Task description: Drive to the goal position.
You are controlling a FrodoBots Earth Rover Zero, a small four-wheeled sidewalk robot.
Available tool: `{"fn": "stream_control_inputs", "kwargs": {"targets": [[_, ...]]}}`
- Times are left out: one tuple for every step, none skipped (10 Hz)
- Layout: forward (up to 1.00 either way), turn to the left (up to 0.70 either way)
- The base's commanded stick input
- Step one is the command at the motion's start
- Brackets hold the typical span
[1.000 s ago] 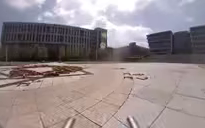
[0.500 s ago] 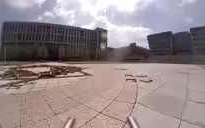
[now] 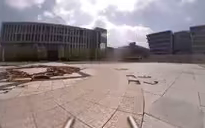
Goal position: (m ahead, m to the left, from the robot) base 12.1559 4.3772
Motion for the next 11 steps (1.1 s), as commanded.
{"fn": "stream_control_inputs", "kwargs": {"targets": [[0.70, 0.00], [0.70, 0.00], [0.70, 0.00], [0.70, 0.00], [0.70, 0.00], [0.70, 0.00], [0.70, 0.00], [0.70, 0.00], [0.70, 0.00], [0.70, 0.00], [0.70, 0.00]]}}
